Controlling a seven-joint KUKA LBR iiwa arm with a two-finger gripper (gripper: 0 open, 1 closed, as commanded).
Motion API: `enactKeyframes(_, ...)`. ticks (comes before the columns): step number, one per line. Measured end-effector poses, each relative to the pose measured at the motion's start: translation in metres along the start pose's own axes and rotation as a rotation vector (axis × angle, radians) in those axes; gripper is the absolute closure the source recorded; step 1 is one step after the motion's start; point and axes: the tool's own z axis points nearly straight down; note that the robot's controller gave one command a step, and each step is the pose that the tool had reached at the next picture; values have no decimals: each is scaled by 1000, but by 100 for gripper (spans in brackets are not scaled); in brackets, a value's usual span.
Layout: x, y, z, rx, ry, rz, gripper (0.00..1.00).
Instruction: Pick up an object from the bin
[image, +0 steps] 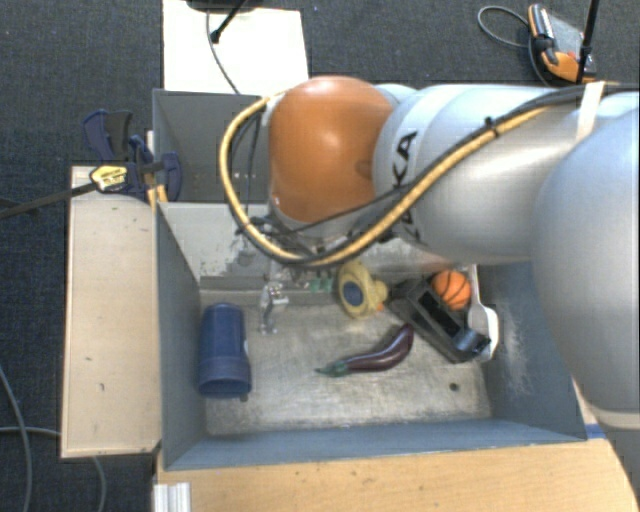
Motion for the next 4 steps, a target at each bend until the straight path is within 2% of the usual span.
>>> enactKeyframes(1, -10, 37, 48, -2, 7, -279, 0)
enactKeyframes(3, -1, 35, 121, -1, 6, -692, 0)
enactKeyframes(4, 9, 32, 131, 3, 6, -931, 100)
